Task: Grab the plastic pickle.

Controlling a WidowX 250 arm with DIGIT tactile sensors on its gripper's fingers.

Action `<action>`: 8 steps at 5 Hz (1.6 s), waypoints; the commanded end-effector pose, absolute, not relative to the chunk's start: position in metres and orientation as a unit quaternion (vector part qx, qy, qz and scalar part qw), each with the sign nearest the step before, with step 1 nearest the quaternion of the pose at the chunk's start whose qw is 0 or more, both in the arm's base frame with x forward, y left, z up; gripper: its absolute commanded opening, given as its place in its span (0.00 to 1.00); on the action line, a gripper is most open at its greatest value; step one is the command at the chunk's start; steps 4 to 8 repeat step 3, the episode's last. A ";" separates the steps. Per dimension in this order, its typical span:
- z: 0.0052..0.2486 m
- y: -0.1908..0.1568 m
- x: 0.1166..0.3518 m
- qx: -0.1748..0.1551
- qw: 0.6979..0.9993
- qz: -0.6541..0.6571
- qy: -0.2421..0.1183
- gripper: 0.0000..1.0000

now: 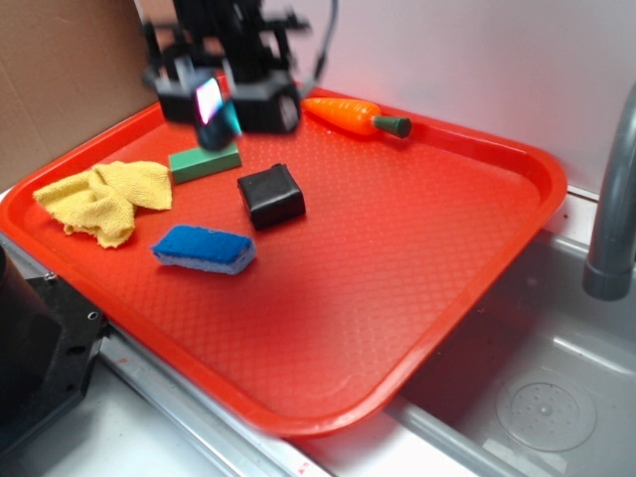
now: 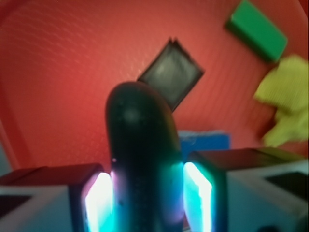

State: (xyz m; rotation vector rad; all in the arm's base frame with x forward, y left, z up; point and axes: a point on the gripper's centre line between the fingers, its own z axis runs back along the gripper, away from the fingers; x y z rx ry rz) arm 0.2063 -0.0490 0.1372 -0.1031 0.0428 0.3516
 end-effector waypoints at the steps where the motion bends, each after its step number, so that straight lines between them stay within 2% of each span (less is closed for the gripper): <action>1: 0.193 -0.018 0.227 -0.029 0.993 0.115 -0.020 0.00; 2: 0.196 -0.014 0.231 -0.008 0.996 0.085 -0.033 0.00; 3: 0.193 -0.005 0.236 -0.008 0.993 0.116 -0.016 0.00; 8: 0.193 -0.005 0.236 -0.008 0.993 0.116 -0.016 0.00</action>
